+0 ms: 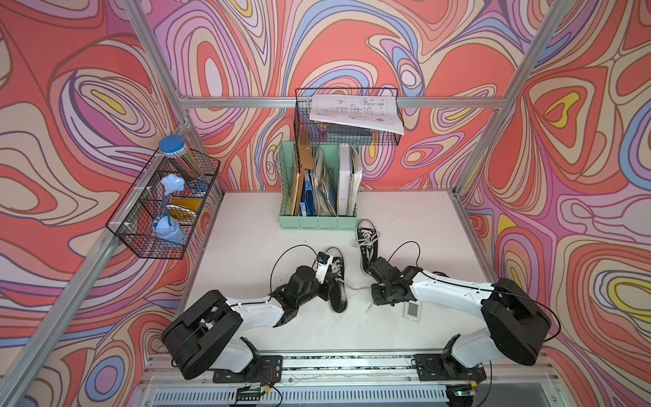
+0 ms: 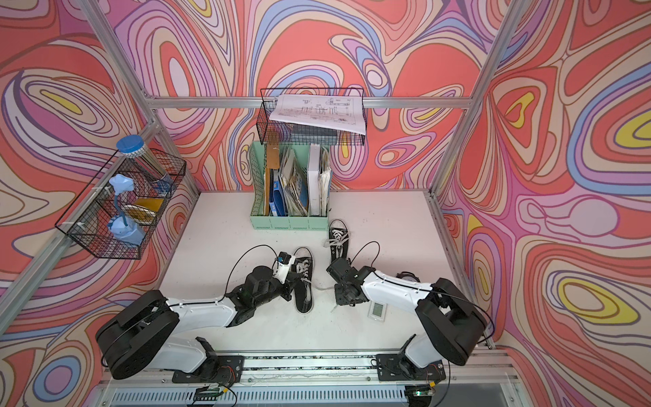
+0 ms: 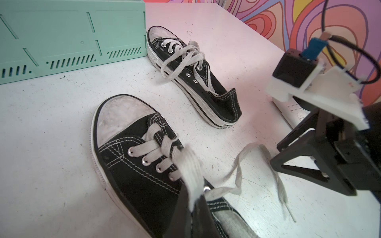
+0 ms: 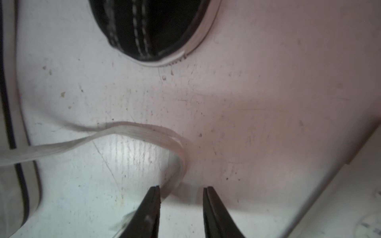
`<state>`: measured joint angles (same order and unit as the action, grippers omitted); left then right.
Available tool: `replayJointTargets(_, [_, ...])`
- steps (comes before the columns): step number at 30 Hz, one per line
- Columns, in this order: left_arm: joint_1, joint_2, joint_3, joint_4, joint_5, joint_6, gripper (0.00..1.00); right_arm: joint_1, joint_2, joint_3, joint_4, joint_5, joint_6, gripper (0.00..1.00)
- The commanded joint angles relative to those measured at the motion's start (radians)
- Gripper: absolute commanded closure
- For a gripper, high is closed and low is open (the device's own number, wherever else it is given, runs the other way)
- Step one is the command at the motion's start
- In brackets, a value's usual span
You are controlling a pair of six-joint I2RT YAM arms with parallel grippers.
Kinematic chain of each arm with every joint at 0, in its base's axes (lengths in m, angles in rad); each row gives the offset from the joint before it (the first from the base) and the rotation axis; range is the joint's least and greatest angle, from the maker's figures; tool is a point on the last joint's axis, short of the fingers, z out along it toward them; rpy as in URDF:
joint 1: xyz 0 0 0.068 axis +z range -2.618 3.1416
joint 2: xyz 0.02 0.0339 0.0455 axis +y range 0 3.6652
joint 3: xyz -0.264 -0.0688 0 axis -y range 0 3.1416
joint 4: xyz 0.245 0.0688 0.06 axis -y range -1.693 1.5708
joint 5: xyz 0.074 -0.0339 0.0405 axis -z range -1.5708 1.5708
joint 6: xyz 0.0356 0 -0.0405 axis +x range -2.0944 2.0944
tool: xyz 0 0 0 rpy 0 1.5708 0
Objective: Tie the shoes
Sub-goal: Wrap the shoelace around the shoelace.
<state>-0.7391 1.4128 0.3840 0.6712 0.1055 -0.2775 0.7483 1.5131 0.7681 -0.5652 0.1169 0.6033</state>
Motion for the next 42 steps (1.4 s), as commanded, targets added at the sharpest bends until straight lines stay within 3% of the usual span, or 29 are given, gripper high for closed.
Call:
replayJointTargets(1, [-0.002, -0.021, -0.004, -0.028, 0.01, 0.007, 1.0, 0.004, 0.044, 0.005, 0.067, 0.023, -0.008, 0.67])
replayJointTargets(6, [-0.002, -0.031, -0.002, -0.042, 0.004, 0.014, 1.0, 0.004, 0.103, 0.016, 0.093, 0.041, -0.015, 0.85])
replayJointTargets(10, [-0.002, -0.035, -0.005, -0.043, 0.003, 0.008, 1.0, 0.005, 0.057, 0.016, 0.087, 0.072, -0.028, 1.0])
replayJointTargets(13, [-0.002, -0.034, -0.013, -0.022, 0.007, -0.003, 1.0, 0.005, -0.039, 0.02, 0.099, 0.07, -0.069, 1.0])
replayJointTargets(17, [0.0, -0.025, -0.028, 0.022, 0.009, -0.012, 1.0, 0.006, -0.192, 0.023, 0.205, -0.035, -0.114, 1.0])
replayJointTargets(21, [0.0, -0.025, -0.051, 0.071, 0.004, -0.023, 1.0, 0.004, -0.215, 0.086, 0.3, -0.11, -0.133, 1.0])
replayJointTargets(26, [0.0, -0.015, -0.08, 0.146, 0.005, -0.032, 1.0, -0.015, -0.091, 0.231, 0.356, -0.137, -0.158, 1.0])
replayJointTargets(34, [-0.002, 0.0, -0.133, 0.265, 0.002, 0.006, 1.0, -0.052, 0.217, 0.518, 0.357, -0.326, -0.153, 1.0])
replayJointTargets(42, [-0.002, 0.07, -0.178, 0.428, 0.012, 0.04, 1.0, -0.053, 0.466, 0.673, 0.323, -0.534, -0.104, 1.0])
